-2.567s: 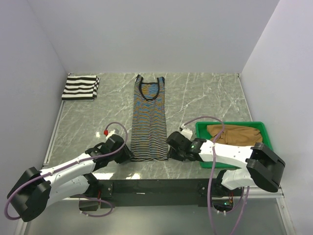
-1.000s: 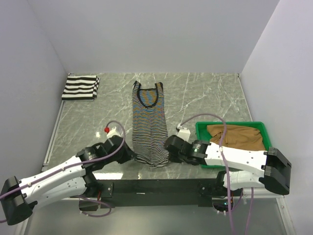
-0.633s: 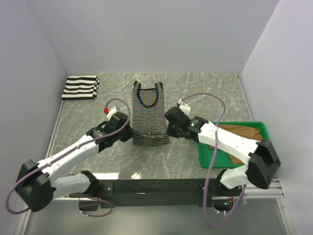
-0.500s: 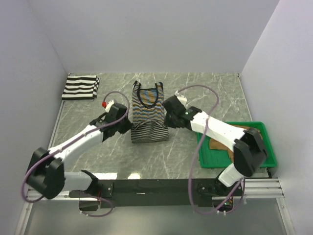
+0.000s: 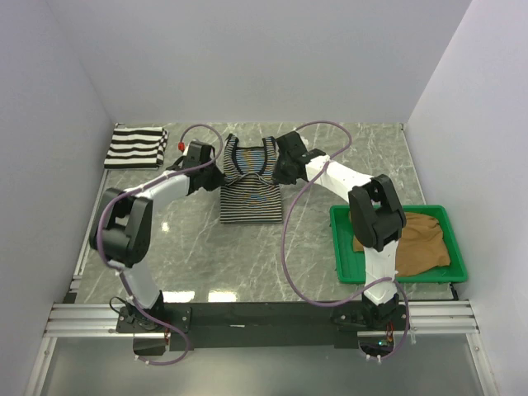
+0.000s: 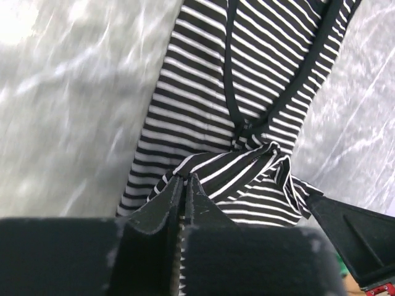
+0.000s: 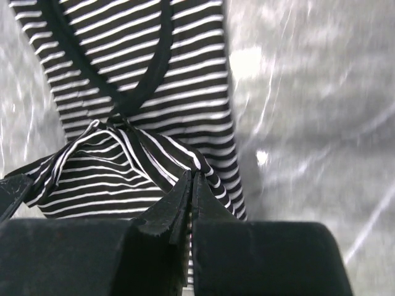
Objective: Fold and stack the tank tops
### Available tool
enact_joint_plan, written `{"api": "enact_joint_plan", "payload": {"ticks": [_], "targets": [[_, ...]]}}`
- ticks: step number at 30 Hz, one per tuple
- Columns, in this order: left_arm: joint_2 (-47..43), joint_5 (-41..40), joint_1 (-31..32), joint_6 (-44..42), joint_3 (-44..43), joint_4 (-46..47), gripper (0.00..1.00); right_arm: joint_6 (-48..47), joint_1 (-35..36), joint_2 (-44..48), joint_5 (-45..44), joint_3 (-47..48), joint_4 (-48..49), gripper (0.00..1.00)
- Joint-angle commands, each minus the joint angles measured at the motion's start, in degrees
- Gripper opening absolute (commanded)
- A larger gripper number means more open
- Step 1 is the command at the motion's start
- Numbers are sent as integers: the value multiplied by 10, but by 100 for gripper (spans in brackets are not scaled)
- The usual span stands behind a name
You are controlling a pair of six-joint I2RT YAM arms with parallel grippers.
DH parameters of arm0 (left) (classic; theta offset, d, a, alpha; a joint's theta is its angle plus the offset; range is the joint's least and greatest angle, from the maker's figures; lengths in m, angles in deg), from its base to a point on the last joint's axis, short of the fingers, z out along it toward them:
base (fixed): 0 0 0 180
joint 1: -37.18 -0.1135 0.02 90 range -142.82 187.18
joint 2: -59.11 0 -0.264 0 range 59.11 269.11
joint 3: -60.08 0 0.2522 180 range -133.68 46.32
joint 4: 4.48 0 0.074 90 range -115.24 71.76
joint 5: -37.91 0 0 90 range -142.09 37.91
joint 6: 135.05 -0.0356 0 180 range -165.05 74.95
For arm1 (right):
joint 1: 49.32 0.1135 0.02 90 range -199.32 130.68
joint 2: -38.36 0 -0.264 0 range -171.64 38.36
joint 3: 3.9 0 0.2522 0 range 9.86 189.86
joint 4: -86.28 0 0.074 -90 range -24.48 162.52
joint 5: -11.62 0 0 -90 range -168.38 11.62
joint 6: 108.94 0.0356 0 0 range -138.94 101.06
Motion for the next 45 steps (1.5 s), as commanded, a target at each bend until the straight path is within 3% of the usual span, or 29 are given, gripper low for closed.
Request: {"api": "enact_joint_plan", "payload": {"ticks": [1,2,4,5,7,13,15,22,25,26,30,45], "targets": [[50,54,-13,-36,-48,74,8,-9,-21,-22,33,42,32,1],[59,64,-15,-38,-54,79,20,-11,-25,-34,36,45,39,6],[78,81,-23,-40,-59,99,34,-15,-34,-44,50,57,39,21],[79,84,-24,-40,-58,100,45,-18,-36,-41,51,57,41,32],[63,87,-32,-41,-46,128,54,-22,-40,-25,42,46,48,40],[-25,54,-40,-38,8,125,64,-23,-43,51,-5,-22,51,42],[-56,42,-38,-31,25,120,65,-22,-33,70,-12,-44,57,42],[-115,41,-9,2,125,87,52,-11,16,88,-40,-86,34,41],[-167,32,11,12,201,92,58,4,31,117,-52,-146,41,41],[-181,40,14,14,222,99,67,13,31,126,-44,-165,55,41],[-234,77,16,19,301,150,73,31,36,172,-40,-241,81,41],[-196,107,17,83,376,268,67,106,46,183,1,-336,170,41]]}}
